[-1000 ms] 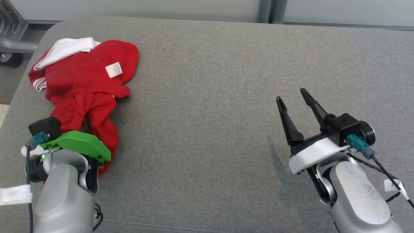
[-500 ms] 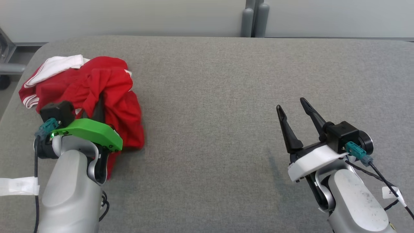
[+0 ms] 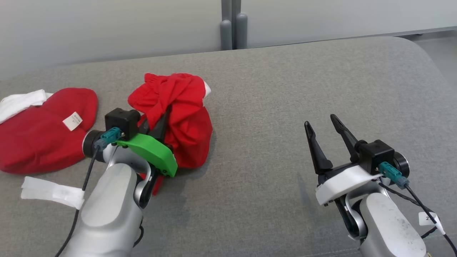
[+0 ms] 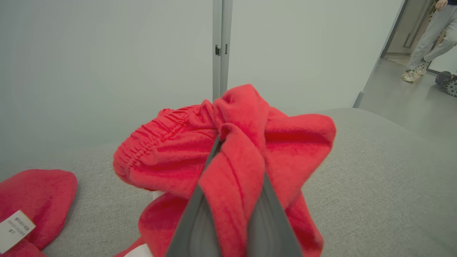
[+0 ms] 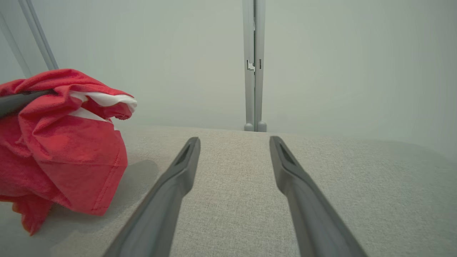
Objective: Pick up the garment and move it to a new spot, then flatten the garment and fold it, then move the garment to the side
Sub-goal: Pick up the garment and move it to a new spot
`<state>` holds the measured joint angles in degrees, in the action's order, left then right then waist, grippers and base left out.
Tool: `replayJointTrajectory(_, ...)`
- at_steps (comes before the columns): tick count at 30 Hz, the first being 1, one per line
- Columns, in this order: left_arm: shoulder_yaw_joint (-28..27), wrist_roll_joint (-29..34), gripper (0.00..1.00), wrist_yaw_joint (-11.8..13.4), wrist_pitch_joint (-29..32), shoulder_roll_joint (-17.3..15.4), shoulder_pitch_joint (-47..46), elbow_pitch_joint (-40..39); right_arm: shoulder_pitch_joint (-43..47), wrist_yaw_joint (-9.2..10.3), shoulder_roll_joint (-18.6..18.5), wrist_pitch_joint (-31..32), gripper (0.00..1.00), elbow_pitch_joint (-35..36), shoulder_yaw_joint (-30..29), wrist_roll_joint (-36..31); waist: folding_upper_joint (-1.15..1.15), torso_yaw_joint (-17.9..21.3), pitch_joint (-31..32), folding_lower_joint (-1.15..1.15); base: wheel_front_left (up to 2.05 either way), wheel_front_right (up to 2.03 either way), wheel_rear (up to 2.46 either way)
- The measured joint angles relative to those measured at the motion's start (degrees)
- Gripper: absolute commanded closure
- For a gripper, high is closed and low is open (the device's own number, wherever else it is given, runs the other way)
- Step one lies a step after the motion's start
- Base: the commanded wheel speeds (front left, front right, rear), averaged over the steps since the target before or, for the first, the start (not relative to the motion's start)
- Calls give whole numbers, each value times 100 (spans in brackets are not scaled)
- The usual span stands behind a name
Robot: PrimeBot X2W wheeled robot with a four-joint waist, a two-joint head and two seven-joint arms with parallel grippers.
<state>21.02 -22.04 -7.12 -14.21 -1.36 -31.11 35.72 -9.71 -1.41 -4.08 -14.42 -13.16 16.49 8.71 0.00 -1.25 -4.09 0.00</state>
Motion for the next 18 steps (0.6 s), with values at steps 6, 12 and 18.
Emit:
replayJointTrajectory(6,681,-68,100,0,194,-11,-2,-96,82,52,7,0,0,80,-47,0,0,464,11,0,0,0,0)
replayJointTrajectory(12,1048,-44,100,-1,421,-12,-30,-13,84,48,30,0,0,130,26,9,0,939,-50,0,0,0,0)
replayJointTrajectory(18,1073,82,100,-1,570,-15,-302,266,75,-30,48,0,0,143,222,36,0,1415,-176,0,0,0,0)
